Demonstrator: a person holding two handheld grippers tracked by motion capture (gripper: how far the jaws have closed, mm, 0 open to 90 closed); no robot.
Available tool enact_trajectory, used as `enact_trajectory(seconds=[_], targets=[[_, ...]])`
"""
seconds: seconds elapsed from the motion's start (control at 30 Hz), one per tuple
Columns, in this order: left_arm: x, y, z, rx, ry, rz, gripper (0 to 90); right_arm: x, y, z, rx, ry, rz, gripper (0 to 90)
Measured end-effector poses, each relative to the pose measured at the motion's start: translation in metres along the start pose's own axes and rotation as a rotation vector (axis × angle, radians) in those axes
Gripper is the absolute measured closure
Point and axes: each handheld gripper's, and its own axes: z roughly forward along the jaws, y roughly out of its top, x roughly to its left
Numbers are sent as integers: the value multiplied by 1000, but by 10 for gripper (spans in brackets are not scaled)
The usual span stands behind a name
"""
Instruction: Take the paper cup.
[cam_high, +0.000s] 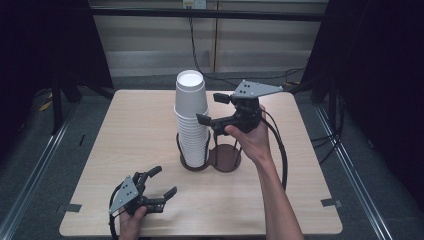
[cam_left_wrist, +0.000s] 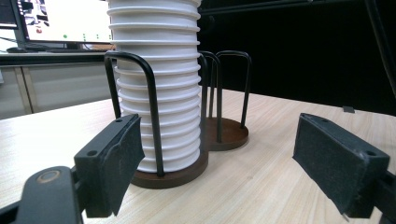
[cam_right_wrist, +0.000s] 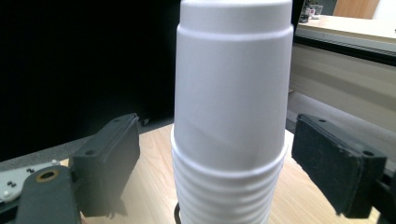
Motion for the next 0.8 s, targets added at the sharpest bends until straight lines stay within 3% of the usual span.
enact_trajectory(seconds=[0.33, 0.8], targets=[[0, 0, 0, 0, 0, 0, 156, -6, 28, 21, 33, 26, -4, 130], [0, 0, 0, 0, -1, 1, 156, -11, 41, 46, 81, 10, -4, 142]])
